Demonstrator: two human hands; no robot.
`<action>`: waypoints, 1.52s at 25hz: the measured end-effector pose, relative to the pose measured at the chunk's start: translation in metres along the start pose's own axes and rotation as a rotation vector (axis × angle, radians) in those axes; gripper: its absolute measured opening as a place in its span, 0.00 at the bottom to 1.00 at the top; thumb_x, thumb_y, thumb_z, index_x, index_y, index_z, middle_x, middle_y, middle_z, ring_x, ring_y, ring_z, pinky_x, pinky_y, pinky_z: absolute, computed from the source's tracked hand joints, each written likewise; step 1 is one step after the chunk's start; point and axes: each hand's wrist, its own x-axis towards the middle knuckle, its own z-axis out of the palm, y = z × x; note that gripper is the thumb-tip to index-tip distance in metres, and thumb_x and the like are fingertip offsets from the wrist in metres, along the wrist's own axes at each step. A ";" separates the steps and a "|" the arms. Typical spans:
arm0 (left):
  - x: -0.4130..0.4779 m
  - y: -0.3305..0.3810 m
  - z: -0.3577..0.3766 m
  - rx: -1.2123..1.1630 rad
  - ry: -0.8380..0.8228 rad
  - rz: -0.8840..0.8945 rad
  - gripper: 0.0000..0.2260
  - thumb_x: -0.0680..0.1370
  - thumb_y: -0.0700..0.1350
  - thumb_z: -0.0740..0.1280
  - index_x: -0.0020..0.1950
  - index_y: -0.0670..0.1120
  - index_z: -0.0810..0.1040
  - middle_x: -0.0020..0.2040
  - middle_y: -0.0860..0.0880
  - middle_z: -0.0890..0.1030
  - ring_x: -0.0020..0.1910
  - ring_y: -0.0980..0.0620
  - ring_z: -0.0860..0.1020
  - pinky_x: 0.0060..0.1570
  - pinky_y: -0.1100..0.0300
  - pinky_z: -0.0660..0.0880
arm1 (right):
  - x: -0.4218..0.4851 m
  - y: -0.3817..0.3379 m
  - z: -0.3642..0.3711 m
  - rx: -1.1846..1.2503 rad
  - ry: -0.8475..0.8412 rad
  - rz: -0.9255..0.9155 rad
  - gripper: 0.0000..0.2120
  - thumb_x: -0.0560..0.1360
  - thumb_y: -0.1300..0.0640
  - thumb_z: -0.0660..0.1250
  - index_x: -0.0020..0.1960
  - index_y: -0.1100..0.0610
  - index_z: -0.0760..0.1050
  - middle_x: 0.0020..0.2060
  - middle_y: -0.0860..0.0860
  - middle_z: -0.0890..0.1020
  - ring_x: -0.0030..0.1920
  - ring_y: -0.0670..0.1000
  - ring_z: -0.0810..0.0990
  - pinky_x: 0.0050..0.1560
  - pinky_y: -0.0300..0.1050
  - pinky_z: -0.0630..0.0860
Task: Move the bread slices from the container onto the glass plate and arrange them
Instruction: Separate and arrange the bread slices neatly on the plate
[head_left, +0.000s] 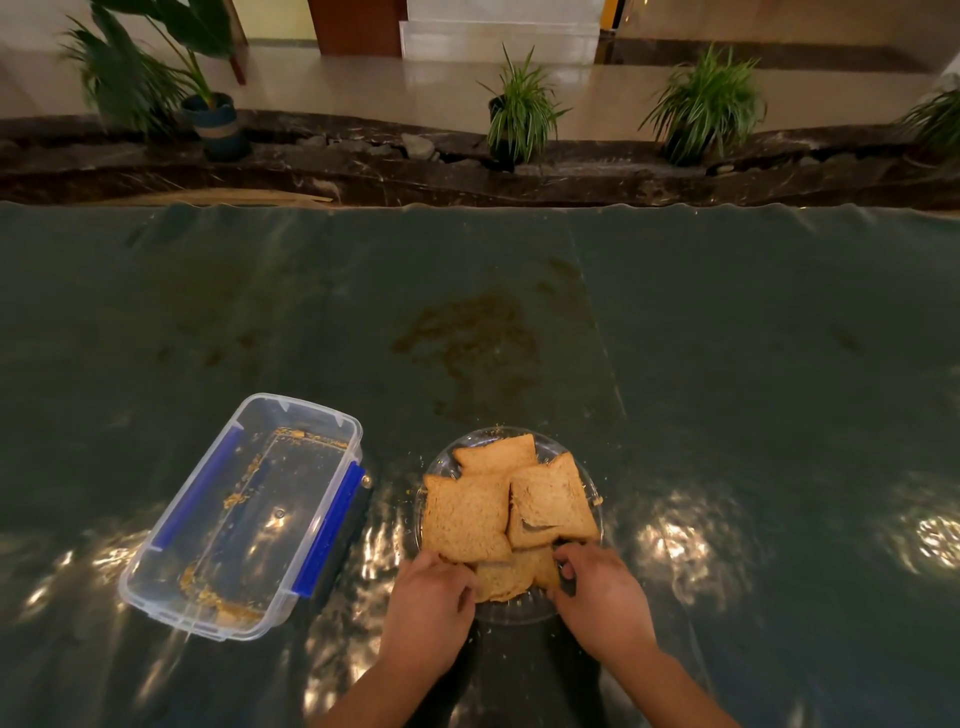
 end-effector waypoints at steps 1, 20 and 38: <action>-0.001 0.001 0.000 -0.036 0.007 -0.019 0.05 0.75 0.48 0.68 0.42 0.55 0.83 0.36 0.60 0.78 0.42 0.61 0.71 0.48 0.63 0.70 | -0.001 0.000 0.000 -0.002 -0.008 -0.013 0.10 0.69 0.50 0.71 0.49 0.47 0.74 0.41 0.43 0.76 0.45 0.46 0.74 0.40 0.39 0.74; 0.025 -0.009 -0.007 -0.107 0.092 -0.314 0.19 0.69 0.49 0.76 0.57 0.51 0.75 0.52 0.56 0.67 0.52 0.58 0.70 0.57 0.58 0.74 | 0.037 0.012 -0.021 0.120 0.086 0.172 0.21 0.71 0.52 0.73 0.62 0.50 0.75 0.57 0.48 0.75 0.58 0.52 0.75 0.53 0.47 0.78; 0.024 -0.017 -0.004 0.037 0.085 -0.196 0.19 0.72 0.55 0.72 0.61 0.55 0.75 0.60 0.52 0.69 0.57 0.55 0.71 0.57 0.58 0.76 | 0.049 -0.021 -0.016 -0.340 0.119 -0.446 0.19 0.70 0.45 0.68 0.61 0.44 0.73 0.58 0.47 0.77 0.57 0.52 0.75 0.54 0.49 0.76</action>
